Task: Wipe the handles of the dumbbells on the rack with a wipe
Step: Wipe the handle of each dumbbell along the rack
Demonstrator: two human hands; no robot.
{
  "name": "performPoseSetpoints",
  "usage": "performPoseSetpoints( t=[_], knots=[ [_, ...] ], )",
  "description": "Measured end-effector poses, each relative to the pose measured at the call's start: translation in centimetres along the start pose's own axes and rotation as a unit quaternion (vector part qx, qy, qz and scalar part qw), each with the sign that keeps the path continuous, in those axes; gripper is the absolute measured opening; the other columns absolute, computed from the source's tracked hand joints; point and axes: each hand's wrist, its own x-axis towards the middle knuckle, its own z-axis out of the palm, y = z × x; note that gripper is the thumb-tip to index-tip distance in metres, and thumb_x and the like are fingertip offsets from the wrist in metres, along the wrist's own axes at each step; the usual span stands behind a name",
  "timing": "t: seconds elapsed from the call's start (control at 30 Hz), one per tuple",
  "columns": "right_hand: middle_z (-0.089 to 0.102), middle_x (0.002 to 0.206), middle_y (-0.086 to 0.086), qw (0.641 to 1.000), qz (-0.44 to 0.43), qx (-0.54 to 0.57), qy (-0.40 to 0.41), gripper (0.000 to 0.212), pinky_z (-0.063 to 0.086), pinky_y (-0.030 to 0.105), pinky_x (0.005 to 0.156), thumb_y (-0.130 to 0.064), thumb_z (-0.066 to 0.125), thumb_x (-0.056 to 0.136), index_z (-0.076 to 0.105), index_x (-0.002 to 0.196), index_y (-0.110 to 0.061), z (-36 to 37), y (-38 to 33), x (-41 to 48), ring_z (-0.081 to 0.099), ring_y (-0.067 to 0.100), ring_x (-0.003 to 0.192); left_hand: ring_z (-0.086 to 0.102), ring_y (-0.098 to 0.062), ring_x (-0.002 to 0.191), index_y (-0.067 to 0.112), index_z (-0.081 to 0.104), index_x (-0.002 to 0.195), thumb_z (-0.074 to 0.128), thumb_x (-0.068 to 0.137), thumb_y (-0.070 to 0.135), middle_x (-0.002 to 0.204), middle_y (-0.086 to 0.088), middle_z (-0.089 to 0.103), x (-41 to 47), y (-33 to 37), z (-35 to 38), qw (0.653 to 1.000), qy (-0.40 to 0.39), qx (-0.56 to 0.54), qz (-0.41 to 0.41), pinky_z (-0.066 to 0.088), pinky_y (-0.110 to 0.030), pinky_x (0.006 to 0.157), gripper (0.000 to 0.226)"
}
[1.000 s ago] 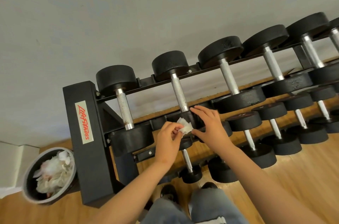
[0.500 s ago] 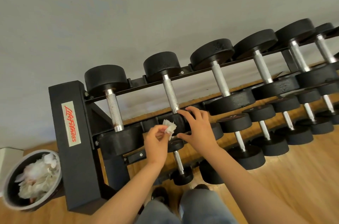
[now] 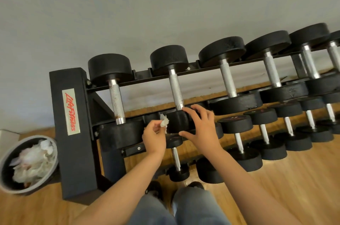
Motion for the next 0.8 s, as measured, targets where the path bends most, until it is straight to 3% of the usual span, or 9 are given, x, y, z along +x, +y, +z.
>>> performPoseSetpoints(
  t=[0.2,0.43,0.63,0.8],
  knots=[
    [0.028,0.149,-0.004,1.0,0.016,-0.012,-0.008,0.077,0.026,0.042,0.113,-0.033,0.077,0.078,0.037,0.143,-0.035,-0.2,-0.6,-0.1,0.018,0.023,0.137,0.061,-0.008,0.098,0.015,0.068,0.106,0.061,0.093,0.01,0.1,0.006,0.067,-0.9,-0.1,1.0,0.998,0.038,-0.045,-0.021,0.044,-0.011,0.077,0.016],
    [0.03,0.148,-0.003,1.0,0.01,-0.011,-0.002,0.077,0.028,0.041,0.112,-0.031,0.079,0.077,0.039,0.142,-0.035,-0.2,-0.6,-0.2,0.02,0.023,0.134,0.063,-0.014,0.102,0.015,0.069,0.106,0.056,0.095,0.007,0.103,0.0,0.069,0.5,-0.1,1.8,0.996,0.043,-0.07,-0.046,0.052,-0.028,0.09,0.019],
    [0.036,0.145,0.0,1.0,-0.005,-0.016,0.018,0.078,0.031,0.042,0.108,-0.03,0.081,0.073,0.043,0.141,-0.03,0.1,-0.4,-0.3,0.028,0.027,0.129,0.063,-0.014,0.105,0.018,0.066,0.112,0.049,0.099,0.012,0.105,0.005,0.069,1.9,-0.8,1.7,0.991,-0.028,-0.087,-0.095,0.051,-0.043,0.097,0.023],
    [0.034,0.147,0.0,1.0,-0.001,-0.018,0.01,0.078,0.027,0.038,0.108,-0.029,0.08,0.074,0.042,0.141,-0.03,0.0,-0.4,-0.2,0.025,0.025,0.13,0.062,-0.012,0.108,0.017,0.066,0.116,0.047,0.1,0.009,0.109,0.003,0.069,1.7,-0.5,1.4,0.992,-0.046,-0.095,-0.065,0.051,-0.04,0.099,0.026]
  ],
)
